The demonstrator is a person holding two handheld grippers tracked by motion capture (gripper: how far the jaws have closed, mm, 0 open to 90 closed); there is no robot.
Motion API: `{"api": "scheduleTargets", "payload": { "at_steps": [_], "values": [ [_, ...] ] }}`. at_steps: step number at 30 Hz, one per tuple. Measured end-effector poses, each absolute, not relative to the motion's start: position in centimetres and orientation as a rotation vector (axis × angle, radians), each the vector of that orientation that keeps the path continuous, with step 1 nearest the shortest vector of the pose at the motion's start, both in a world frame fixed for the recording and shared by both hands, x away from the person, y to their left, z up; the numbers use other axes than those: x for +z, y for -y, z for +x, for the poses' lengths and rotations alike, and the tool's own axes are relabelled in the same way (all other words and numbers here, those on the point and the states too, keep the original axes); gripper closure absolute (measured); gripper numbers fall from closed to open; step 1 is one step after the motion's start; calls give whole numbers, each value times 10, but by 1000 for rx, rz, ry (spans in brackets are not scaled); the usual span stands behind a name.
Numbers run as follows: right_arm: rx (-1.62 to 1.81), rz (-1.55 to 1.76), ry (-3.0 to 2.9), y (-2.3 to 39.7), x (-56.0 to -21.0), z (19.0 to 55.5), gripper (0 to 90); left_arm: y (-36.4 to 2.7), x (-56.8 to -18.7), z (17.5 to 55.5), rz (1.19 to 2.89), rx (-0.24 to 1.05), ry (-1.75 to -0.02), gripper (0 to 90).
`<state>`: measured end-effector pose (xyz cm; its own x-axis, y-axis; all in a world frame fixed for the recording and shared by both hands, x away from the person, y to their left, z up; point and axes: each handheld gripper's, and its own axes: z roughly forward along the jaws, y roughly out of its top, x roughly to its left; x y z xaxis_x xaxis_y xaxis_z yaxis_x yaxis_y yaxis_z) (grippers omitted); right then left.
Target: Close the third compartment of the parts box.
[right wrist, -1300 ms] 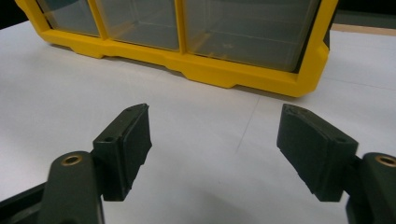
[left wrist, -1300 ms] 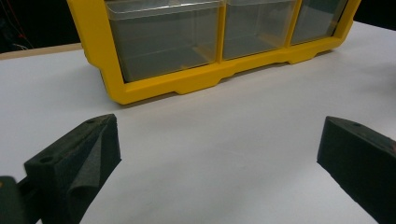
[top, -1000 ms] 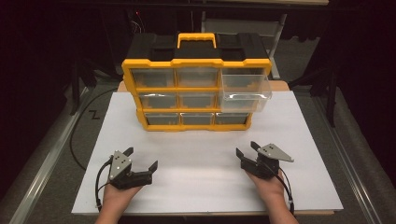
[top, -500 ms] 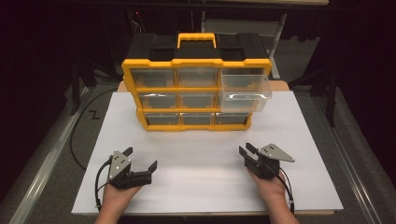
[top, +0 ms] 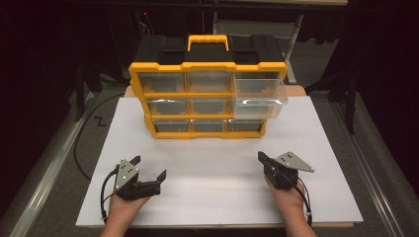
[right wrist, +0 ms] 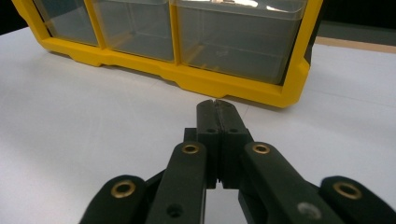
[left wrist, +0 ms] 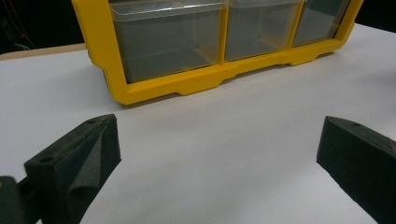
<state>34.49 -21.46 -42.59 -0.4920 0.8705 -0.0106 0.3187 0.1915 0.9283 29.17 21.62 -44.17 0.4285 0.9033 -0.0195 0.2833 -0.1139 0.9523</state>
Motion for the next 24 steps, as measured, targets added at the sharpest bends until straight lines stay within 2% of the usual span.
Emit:
{"api": "scheduleTargets", "payload": {
  "at_steps": [24],
  "values": [
    [1355, 1067, -1869, 206, -416, 337, 900, -218, -441, 294, 1628, 750, -1023, 4]
  ]
}}
